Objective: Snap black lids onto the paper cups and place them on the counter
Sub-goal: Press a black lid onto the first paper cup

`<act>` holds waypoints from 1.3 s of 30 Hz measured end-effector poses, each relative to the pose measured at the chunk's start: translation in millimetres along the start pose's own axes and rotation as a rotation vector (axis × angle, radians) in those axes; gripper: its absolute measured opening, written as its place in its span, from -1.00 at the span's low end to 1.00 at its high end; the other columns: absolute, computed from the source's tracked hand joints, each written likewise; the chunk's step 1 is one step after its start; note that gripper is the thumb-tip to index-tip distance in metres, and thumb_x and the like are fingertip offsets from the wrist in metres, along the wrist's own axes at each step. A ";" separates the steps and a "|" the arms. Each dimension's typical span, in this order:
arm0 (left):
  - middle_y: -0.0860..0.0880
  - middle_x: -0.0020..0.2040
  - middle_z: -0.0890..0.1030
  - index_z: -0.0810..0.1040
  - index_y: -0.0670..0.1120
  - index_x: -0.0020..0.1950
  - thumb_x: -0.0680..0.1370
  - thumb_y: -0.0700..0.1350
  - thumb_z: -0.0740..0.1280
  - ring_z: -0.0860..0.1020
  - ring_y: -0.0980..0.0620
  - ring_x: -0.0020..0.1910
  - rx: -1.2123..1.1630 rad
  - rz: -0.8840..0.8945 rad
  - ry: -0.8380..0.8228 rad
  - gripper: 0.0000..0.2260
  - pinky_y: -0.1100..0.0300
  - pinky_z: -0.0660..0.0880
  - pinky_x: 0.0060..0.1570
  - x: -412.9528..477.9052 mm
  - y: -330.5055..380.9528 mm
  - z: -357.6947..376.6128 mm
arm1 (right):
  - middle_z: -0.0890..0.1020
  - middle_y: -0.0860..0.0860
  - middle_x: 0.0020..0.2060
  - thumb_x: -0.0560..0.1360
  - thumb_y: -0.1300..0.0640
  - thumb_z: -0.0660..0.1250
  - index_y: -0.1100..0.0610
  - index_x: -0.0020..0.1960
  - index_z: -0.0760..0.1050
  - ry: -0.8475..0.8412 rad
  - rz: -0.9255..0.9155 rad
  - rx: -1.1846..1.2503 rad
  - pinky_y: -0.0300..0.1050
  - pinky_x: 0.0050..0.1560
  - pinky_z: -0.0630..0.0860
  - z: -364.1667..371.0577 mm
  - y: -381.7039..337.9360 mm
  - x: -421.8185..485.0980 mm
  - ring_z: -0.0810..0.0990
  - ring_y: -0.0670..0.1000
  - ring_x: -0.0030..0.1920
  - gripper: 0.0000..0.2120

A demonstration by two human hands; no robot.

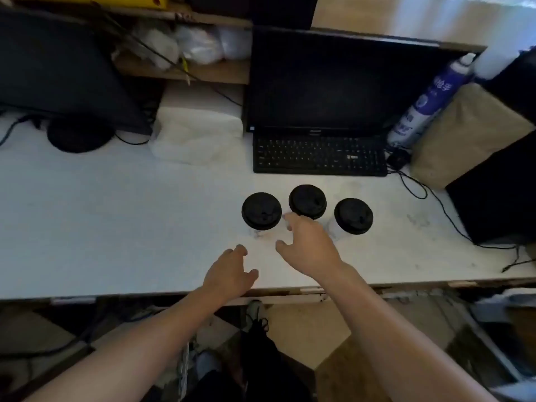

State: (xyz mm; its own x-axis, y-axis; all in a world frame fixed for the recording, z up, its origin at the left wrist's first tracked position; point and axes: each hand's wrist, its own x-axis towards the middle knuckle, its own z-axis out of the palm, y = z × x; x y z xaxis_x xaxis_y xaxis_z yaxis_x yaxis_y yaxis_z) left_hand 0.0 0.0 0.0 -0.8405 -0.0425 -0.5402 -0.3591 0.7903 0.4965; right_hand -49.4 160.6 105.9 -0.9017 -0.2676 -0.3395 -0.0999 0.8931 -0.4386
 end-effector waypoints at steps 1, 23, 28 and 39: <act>-0.11 0.36 0.48 0.30 -0.06 0.48 0.57 0.09 0.36 0.52 -0.06 0.25 -0.050 -0.035 0.012 -0.46 0.08 0.50 0.20 6.6 1.8 0.0 | 0.54 0.12 0.25 0.55 0.08 0.36 0.12 0.51 0.34 0.012 -0.019 0.038 -0.02 0.13 0.53 -3.7 3.9 9.7 0.53 0.13 0.26 -0.44; 0.20 0.10 0.62 0.42 0.29 0.21 0.34 -0.03 0.62 0.59 0.31 0.06 -0.695 0.119 0.299 -0.43 0.33 0.54 0.03 51.0 21.5 -26.5 | 0.39 -0.02 0.37 0.41 -0.05 0.52 0.10 0.58 0.26 -0.117 -0.351 0.074 -0.25 0.26 0.26 -16.1 -17.5 91.9 0.27 0.06 0.36 -0.17; 0.16 -0.06 0.65 0.44 0.12 0.14 0.29 -0.10 0.63 0.63 0.28 -0.11 -0.675 0.127 0.466 -0.46 0.35 0.55 -0.24 17.7 20.6 -62.7 | 0.35 -0.06 0.35 0.47 -0.16 0.44 0.15 0.55 0.29 -0.018 -0.358 0.203 -0.25 0.33 0.29 -29.2 -36.9 69.5 0.26 -0.04 0.41 -0.23; -0.02 0.00 0.66 0.53 -0.10 0.25 0.34 -0.22 0.52 0.64 -0.02 0.03 -0.952 0.441 0.154 -0.51 0.02 0.58 0.01 -32.0 31.7 -100.3 | 0.44 -0.08 -0.01 0.26 -0.37 0.28 0.10 0.05 0.61 -0.012 -0.682 0.070 -0.16 -0.02 0.53 -91.0 -74.6 45.7 0.50 -0.07 -0.05 -0.38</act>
State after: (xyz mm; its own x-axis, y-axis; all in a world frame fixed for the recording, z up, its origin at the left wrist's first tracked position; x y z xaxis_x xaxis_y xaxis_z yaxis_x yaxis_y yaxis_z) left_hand -25.2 -34.9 101.2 -0.9923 0.0014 -0.1235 -0.1234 -0.0473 0.9912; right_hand -121.4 114.6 198.8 -0.6417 -0.7666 0.0228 -0.6161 0.4976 -0.6106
